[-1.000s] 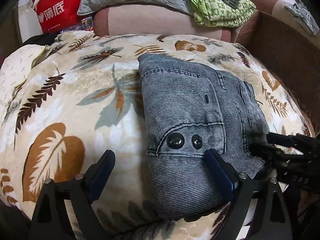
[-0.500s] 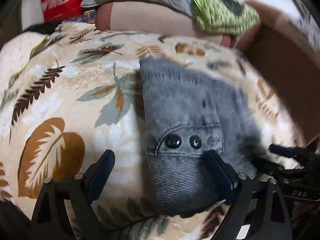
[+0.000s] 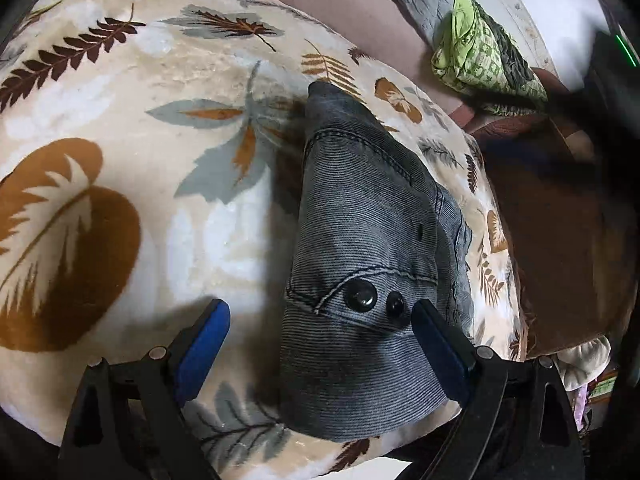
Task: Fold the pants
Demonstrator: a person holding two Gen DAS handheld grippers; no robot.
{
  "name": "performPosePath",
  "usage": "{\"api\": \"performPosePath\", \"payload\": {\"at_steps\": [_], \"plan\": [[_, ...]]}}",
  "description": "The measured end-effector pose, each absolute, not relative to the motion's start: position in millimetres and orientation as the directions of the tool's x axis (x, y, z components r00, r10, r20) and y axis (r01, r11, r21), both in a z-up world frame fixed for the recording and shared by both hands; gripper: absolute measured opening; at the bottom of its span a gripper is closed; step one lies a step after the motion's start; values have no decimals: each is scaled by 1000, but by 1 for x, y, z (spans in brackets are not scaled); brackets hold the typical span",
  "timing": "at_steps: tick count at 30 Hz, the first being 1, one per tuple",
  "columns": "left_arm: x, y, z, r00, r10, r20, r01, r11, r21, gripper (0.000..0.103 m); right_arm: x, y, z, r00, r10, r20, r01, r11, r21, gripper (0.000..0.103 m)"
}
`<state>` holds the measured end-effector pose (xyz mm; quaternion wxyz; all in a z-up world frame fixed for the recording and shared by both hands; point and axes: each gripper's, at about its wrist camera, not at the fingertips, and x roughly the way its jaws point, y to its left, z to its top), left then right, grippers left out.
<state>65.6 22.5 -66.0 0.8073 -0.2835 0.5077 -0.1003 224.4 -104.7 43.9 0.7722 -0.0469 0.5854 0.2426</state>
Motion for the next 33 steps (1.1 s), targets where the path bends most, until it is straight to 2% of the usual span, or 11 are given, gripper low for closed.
{"api": "performPosePath", "payload": {"at_steps": [3, 6, 9, 10, 11, 13, 19, 22, 28, 30, 33], "plan": [[71, 24, -66, 453, -485, -748, -117, 800, -589, 89, 259, -53, 27, 117, 243, -963, -482, 862, 158, 82], [73, 23, -69, 445, -489, -750, -106, 803, -586, 78, 285, -15, -7, 44, 126, -991, -510, 856, 86, 77], [76, 19, -70, 448, -488, -749, -86, 810, -580, 76, 292, 3, -42, -24, 4, -1000, -546, 837, 16, 43], [76, 17, -70, 448, -486, -750, -81, 814, -575, 76, 291, 5, -50, -47, -21, -999, -557, 831, 9, 26], [77, 16, -70, 448, -485, -751, -74, 817, -572, 76, 289, 6, -55, -60, -35, -998, -572, 820, 6, 17], [78, 13, -71, 451, -485, -750, -62, 821, -568, 76, 288, 4, -51, -31, -20, -999, -567, 823, 1, 13], [77, 9, -71, 459, -466, -756, -42, 839, -543, 76, 294, -32, -36, 54, 76, -996, -427, 903, 45, 13], [77, 7, -72, 465, -463, -755, -34, 843, -538, 76, 297, -60, -23, 177, 45, -983, -317, 948, -14, 14], [72, 20, -70, 476, -489, -731, -51, 814, -578, 76, 254, -115, 12, 187, 215, -959, -304, 941, 151, 17], [69, 24, -66, 486, -483, -728, -63, 811, -581, 76, 229, -139, 15, 187, 247, -951, -302, 935, 184, 23], [62, 34, -54, 522, -475, -708, -60, 808, -587, 77, 197, -179, 5, 192, 289, -938, -234, 941, 242, 52]]}}
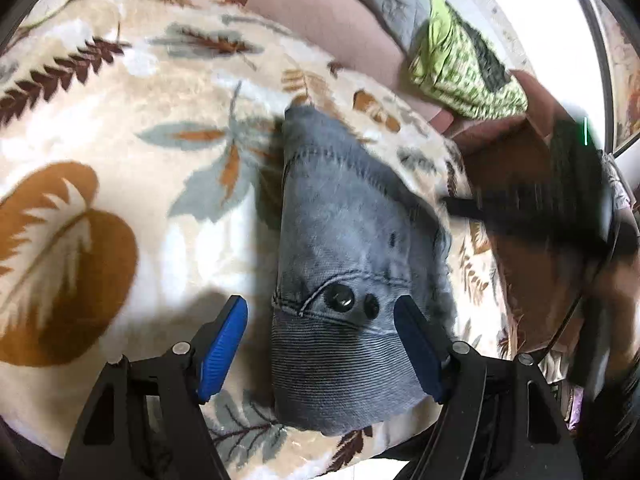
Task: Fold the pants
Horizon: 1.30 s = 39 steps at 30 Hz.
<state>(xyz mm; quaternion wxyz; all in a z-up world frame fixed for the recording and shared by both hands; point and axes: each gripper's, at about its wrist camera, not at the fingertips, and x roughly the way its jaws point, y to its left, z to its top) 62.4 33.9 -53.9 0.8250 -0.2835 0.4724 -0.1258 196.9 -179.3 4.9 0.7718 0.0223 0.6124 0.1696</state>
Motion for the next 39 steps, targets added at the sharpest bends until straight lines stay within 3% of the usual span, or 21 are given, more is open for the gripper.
{"api": "performPosePath", "payload": {"at_steps": [1, 4, 6, 9, 12, 14, 16, 22, 26, 30, 37, 39], "plan": [[61, 40, -51, 534, -470, -703, -71, 804, -591, 79, 189, -192, 0, 193, 303, -933, -215, 941, 261, 62], [64, 43, -51, 542, -450, -710, -108, 800, -590, 81, 158, -224, -32, 150, 337, -929, -167, 935, 312, 62], [70, 29, -65, 464, -431, -773, -102, 842, -531, 81, 149, -236, -59, 103, 344, -933, -159, 932, 326, 62], [63, 7, -60, 480, -330, -813, -36, 919, -394, 81, 142, -246, -43, 177, 384, -906, -128, 922, 366, 62], [58, 5, -47, 495, -370, -786, -24, 899, -438, 82, 125, -243, -19, 264, 436, -860, -182, 898, 400, 62], [58, 3, -52, 486, -344, -803, -29, 912, -409, 82, 112, -241, -22, 250, 498, -830, -214, 865, 454, 71], [65, -5, -67, 422, -339, -841, -28, 922, -386, 84, 106, -237, -57, 158, 467, -870, -199, 878, 435, 73], [69, 21, -38, 497, -418, -761, 8, 879, -477, 84, 114, -271, -38, 243, 566, -788, -162, 825, 542, 72], [101, 41, -49, 423, -580, -696, -8, 766, -643, 84, 141, -312, -53, 242, 610, -754, -44, 783, 620, 72], [126, 36, -67, 337, -677, -654, -16, 690, -723, 84, 169, -319, -82, 174, 702, -691, 22, 699, 715, 72], [145, 29, -87, 297, -716, -631, -55, 647, -760, 83, 183, -313, -99, 153, 720, -676, 40, 679, 733, 72], [148, 24, -88, 308, -708, -636, -46, 656, -753, 79, 186, -307, -99, 149, 714, -684, 23, 689, 724, 67]]}}
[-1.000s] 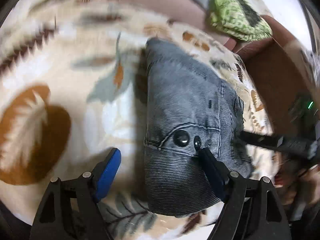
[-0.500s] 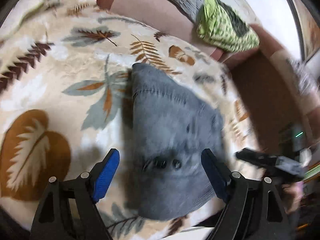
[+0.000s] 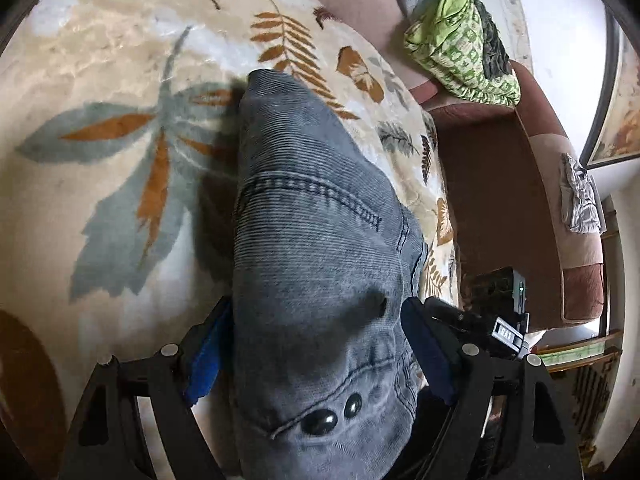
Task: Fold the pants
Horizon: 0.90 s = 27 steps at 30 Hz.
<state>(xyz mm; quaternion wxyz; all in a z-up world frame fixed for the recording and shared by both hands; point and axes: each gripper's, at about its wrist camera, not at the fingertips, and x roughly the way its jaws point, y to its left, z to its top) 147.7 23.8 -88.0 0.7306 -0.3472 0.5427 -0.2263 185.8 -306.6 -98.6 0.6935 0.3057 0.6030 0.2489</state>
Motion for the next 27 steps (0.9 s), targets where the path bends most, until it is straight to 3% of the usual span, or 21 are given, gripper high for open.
{"api": "performPosePath", "payload": {"at_steps": [2, 3, 8, 10, 13, 21, 27], "plan": [[147, 20, -86, 307, -653, -692, -35, 719, -694, 59, 185, -297, -99, 140, 676, -723, 9, 730, 684, 48], [146, 18, -85, 306, -624, -719, -28, 749, -662, 50, 184, -294, -100, 144, 653, -743, 1, 751, 661, 44], [142, 17, -81, 323, -577, -750, -18, 788, -615, 35, 181, -282, -90, 161, 587, -794, -56, 808, 586, 21], [138, 12, -73, 344, -533, -773, 18, 827, -563, 28, 177, -273, -78, 182, 548, -816, -101, 836, 539, 18], [130, 7, -55, 387, -498, -776, 66, 854, -516, 23, 164, -276, -56, 227, 538, -812, -139, 843, 520, 17], [128, 29, 17, 563, -424, -709, 147, 896, -419, 23, 169, -252, 13, 318, 573, -755, -267, 819, 508, 16], [170, 60, 7, 583, -382, -718, 72, 904, -422, 24, 221, -224, 25, 348, 580, -737, -313, 813, 492, 16]]}}
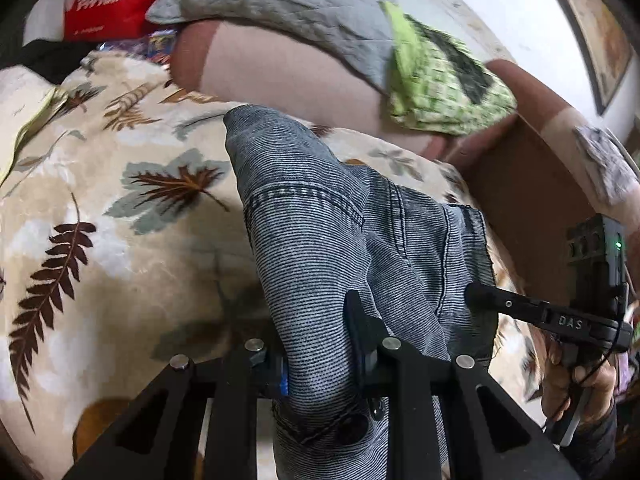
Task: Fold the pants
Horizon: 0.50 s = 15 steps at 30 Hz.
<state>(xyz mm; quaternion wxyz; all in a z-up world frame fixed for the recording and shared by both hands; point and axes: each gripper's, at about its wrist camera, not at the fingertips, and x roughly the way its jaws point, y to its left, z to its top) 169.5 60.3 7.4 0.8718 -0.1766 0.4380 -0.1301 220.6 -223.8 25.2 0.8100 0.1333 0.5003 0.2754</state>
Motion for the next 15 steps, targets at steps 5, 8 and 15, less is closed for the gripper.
{"api": "performPosePath", "payload": {"at_steps": [5, 8, 15], "plan": [[195, 62, -37, 548, -314, -775, 20, 932, -363, 27, 253, -204, -17, 323, 569, -757, -286, 821, 495, 16], [200, 58, -58, 533, -224, -816, -45, 955, -292, 54, 258, -194, -49, 315, 500, -807, -260, 863, 434, 20], [145, 57, -21, 637, -59, -769, -77, 987, -140, 80, 222, -196, -26, 425, 377, -823, -276, 920, 279, 37]]}}
